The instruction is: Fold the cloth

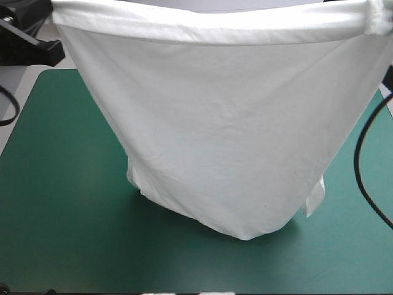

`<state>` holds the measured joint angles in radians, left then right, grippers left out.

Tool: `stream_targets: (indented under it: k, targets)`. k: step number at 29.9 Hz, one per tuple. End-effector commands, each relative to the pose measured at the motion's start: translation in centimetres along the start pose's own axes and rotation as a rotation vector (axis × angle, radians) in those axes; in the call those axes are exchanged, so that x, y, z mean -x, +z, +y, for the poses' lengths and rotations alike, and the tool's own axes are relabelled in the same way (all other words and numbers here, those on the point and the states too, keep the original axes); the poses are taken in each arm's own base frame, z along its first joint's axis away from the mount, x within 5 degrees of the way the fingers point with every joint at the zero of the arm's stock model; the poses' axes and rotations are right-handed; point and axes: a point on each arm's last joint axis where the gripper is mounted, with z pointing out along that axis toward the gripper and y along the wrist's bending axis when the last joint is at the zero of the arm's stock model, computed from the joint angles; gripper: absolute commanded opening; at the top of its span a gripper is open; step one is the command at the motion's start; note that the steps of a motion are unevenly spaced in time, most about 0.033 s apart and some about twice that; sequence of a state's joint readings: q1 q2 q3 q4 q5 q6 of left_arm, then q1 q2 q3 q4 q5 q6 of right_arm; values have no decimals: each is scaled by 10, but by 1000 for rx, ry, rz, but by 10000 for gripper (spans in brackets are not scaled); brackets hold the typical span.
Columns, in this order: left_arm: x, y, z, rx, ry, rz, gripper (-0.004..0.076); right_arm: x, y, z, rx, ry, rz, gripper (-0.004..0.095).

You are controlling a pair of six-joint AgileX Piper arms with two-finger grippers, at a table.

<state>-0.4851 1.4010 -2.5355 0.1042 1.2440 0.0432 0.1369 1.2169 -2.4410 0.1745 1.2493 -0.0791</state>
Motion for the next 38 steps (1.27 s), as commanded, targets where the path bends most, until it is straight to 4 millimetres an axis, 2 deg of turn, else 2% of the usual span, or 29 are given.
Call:
stream_targets:
  k: [1,4,8,13,15,18,19,20,22,26,28,32,35,38]
  targets:
    - [31,-38,0,-33,18,-294,-22,22,-23,7,33,-31,-177,-11]
    - [46,-56,-2,-82,18,-456,-22,34,-38,11,56,-43,-290,-11]
    - [57,-73,-5,-130,15,-599,-22,44,-46,14,77,-41,-402,-10]
    - [59,-72,-5,-120,22,-614,-22,50,-49,14,80,-39,-466,-10]
    - [58,-66,-5,-106,47,-610,-22,49,-39,11,65,-43,-454,-10]
    - [56,-41,-3,-37,89,-581,-22,43,-9,3,25,-49,-381,-11]
    - [54,-28,-1,-2,109,-560,-22,38,10,0,17,-48,-340,-11]
    - [52,-15,0,25,120,-540,-22,36,19,-2,13,-46,-319,-11]
    - [46,15,5,124,130,-496,-22,28,57,-9,5,-40,-273,-11]
    - [35,66,13,284,175,-459,-22,16,111,-20,-15,-39,-270,-11]
    - [30,90,15,292,191,-485,-22,12,133,-26,-49,-64,-296,-11]
    - [29,118,29,243,126,-641,-22,16,151,-33,-110,-129,-423,-10]
    - [30,123,41,206,60,-744,-22,19,155,-36,-138,-144,-494,-10]
    - [31,125,43,229,107,-796,-22,14,164,-38,-142,-148,-469,-11]
